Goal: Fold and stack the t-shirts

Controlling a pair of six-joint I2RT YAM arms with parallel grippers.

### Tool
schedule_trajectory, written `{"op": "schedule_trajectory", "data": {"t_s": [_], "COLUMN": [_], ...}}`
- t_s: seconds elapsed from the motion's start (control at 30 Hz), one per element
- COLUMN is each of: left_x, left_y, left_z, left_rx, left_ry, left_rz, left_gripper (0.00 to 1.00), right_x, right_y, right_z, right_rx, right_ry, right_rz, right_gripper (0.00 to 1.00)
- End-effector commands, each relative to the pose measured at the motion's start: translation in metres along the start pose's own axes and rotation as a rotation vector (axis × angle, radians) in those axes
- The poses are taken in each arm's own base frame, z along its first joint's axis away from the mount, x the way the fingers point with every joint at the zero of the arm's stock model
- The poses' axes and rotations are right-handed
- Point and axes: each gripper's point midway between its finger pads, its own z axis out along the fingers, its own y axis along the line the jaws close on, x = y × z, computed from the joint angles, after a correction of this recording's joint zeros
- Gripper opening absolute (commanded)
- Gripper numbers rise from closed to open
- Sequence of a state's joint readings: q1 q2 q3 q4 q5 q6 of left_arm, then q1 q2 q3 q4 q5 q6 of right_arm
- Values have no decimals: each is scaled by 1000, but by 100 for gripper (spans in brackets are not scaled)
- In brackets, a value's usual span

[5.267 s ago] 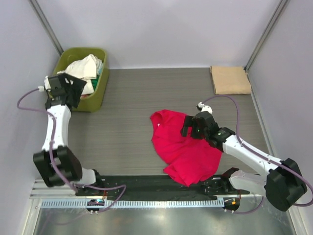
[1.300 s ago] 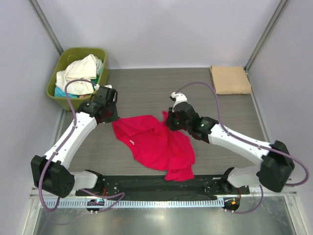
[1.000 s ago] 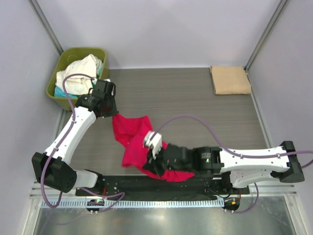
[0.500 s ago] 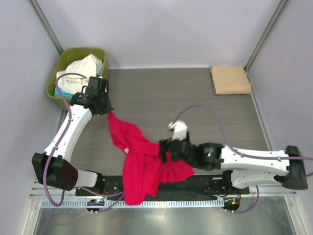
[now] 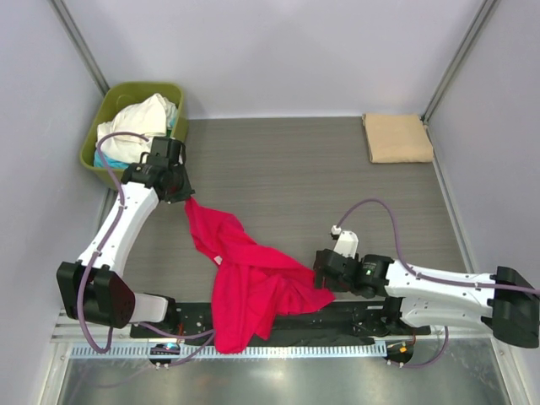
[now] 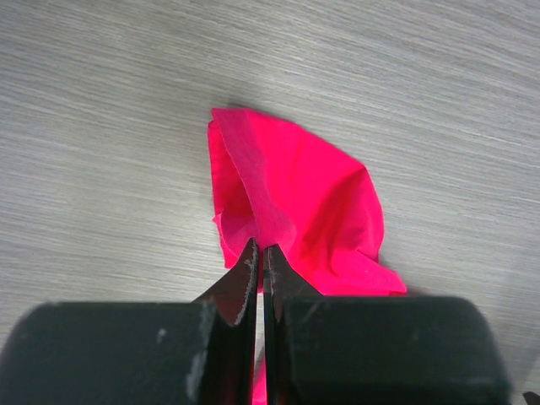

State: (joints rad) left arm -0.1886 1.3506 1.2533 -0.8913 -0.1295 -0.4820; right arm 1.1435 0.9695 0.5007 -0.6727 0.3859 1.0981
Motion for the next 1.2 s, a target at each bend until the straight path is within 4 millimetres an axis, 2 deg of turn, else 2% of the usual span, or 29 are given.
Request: {"op": "schedule_trajectory", "data": {"t_s": [0.0,0.17,0.27,0.3,0.37,0.4,0.43,0.47,0.5,0.53,0.6,0.63,0.67,0.7,0.73,0.77,0.8,0.83,0.87,0.97,1.0,1.03,1.1,1.13,1.17], "left_x": [-10,-9,-8,-8,-7,-7,-7,-7,-7,-7,-7,-7,-8,-9,-8,-9,-9,-9,-8,-5,-6,-6,-7,-6,-5], "left_y": [-5,-4,-2,-1,-1,-1,0,0,-1,0,0,1,4,5,6,8,8,8,8,8,8,7,7,7,6], "left_z": [-6,-5,-4,-5,-5,-5,-6,-6,-6,-6,-7,-8,-8,-8,-9,-9,-9,-9,-8,-8,-8,-9,-9,-9,-9], "left_rx": [50,53,50,48,48,49,49,49,51,52,54,53,41,35,31,26,25,26,24,29,31,31,34,36,38], "left_ry": [-49,-42,-39,-43,-43,-45,-48,-48,-45,-44,-50,-52,-59,-63,-66,-68,-69,-68,-64,-57,-60,-61,-63,-61,-58], "left_rz": [-8,-12,-15,-17,-15,-16,-17,-19,-18,-21,-23,-25,-27,-27,-28,-29,-29,-29,-27,-25,-25,-25,-27,-27,-27], "left_gripper": [0,0,0,0,0,0,0,0,0,0,0,0,0,0,0,0,0,0,0,0,0,1,0,0,0], "right_x": [-5,-8,-12,-12,-19,-22,-30,-42,-49,-66,-99,-124,-141,-164,-191,-207,-222,-236,-241,-242,-240,-233,-235,-227,-233], "right_y": [22,36,36,36,36,33,36,31,27,36,31,40,42,34,46,48,44,49,47,35,31,15,1,-2,-19], "right_z": [9,26,38,40,47,51,53,56,61,61,67,70,73,75,78,78,78,73,73,66,65,69,66,73,75], "right_rx": [-42,-34,3,8,15,29,28,50,70,60,85,85,96,130,137,150,169,177,186,174,170,187,173,127,125], "right_ry": [-22,-20,-14,-11,-17,-19,-34,-47,-52,-77,-116,-151,-178,-208,-249,-271,-281,-285,-282,-283,-277,-259,-262,-231,-228], "right_rz": [19,-53,-88,-92,-91,-93,-87,-63,-89,-77,-91,-83,-93,-130,-140,-154,-160,-165,-158,-109,-91,-62,4,32,99], "right_gripper": [70,60,51,44,36,23,17,12,1,1,1,1,1,1,1,3,10,22,49,80,83,84,85,85,84]}}
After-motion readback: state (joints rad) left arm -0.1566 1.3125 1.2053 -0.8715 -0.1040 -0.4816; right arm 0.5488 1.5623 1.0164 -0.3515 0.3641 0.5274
